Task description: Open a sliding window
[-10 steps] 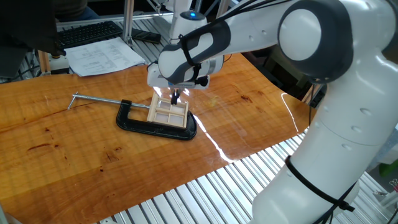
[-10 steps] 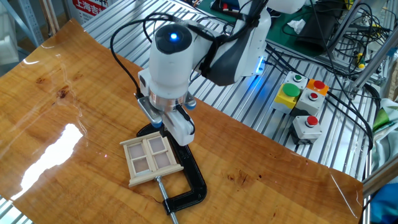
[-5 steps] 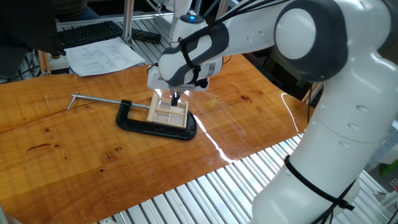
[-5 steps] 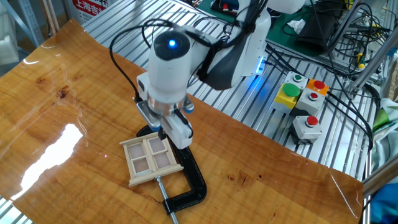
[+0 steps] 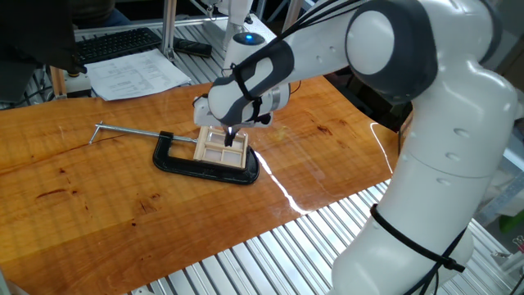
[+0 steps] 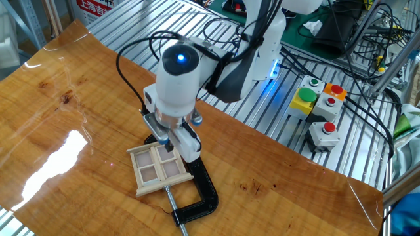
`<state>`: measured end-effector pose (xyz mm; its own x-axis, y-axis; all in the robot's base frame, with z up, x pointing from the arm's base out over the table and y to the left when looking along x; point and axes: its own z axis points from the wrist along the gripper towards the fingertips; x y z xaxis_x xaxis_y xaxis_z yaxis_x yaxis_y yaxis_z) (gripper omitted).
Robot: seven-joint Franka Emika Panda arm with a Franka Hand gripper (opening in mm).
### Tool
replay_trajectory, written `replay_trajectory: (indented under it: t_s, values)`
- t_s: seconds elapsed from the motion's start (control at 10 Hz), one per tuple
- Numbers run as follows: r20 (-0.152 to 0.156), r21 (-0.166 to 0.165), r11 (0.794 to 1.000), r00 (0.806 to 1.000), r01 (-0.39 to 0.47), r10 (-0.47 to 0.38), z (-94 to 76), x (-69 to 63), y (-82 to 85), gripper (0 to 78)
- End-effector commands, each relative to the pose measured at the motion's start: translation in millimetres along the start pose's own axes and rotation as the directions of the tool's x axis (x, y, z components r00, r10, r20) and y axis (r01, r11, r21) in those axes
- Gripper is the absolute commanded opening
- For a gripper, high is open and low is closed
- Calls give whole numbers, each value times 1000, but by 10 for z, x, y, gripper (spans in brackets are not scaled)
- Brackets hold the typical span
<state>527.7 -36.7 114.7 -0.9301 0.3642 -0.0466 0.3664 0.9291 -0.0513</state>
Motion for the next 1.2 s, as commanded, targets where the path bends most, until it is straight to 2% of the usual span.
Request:
replay_trajectory:
  t_s: [0.1, 0.5, 0.8, 1.2]
  values:
    - [5, 36, 999, 1000, 1, -1, 142, -14, 13, 0]
    - [-6, 47, 999, 1000, -5, 5, 250, -14, 18, 0]
    - [2, 64, 998, 1000, 2, -2, 341, -25, 3, 0]
    - [-5, 70, 997, 1000, -9, 9, 401, -33, -13, 0]
